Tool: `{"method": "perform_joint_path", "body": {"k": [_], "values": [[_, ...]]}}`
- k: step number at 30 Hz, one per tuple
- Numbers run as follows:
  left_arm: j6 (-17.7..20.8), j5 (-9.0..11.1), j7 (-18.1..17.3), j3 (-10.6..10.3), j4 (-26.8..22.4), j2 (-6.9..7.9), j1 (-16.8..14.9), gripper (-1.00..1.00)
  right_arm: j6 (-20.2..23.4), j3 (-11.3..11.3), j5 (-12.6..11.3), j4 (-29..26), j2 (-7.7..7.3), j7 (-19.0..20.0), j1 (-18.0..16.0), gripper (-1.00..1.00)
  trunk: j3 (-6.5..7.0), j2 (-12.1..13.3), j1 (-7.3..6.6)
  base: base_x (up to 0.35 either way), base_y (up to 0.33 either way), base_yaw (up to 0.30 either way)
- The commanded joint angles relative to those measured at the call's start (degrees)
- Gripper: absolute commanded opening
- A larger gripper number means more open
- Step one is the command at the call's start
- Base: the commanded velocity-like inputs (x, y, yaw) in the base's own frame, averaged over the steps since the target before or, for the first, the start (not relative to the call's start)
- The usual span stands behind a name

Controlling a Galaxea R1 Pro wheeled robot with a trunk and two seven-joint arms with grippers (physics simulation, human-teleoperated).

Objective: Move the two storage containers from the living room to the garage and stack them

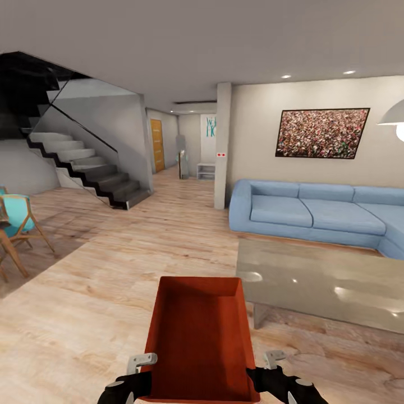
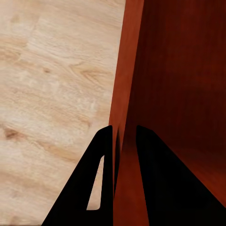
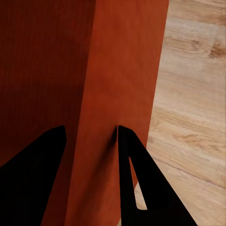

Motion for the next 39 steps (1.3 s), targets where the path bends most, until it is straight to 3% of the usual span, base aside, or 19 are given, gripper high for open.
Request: {"method": "perform_joint_path", "body": {"k": [1, 13, 39], "values": [[-3.4, -0.3, 0.4, -0.2, -0.1, -0.01, 0.0, -1.0, 0.5, 0.3, 0.2, 0.0, -0.07, 1.5, 0.0, -1.0, -0.09, -0.1, 0.01, 0.0, 0.0, 0.291], [-3.4, -0.3, 0.4, -0.2, -0.2, -0.02, 0.0, -1.0, 0.5, 0.3, 0.2, 0.0, -0.08, 1.5, 0.0, -1.0, -0.09, -0.1, 0.01, 0.037, 0.0, 0.256], [-3.4, -0.3, 0.4, 0.9, -0.2, 0.01, 0.0, -1.0, 0.5, 0.2, 0.1, 0.0, -0.08, 1.5, 0.0, -1.0, -0.09, -0.1, 0.01, 0.322, 0.0, 0.006]]}}
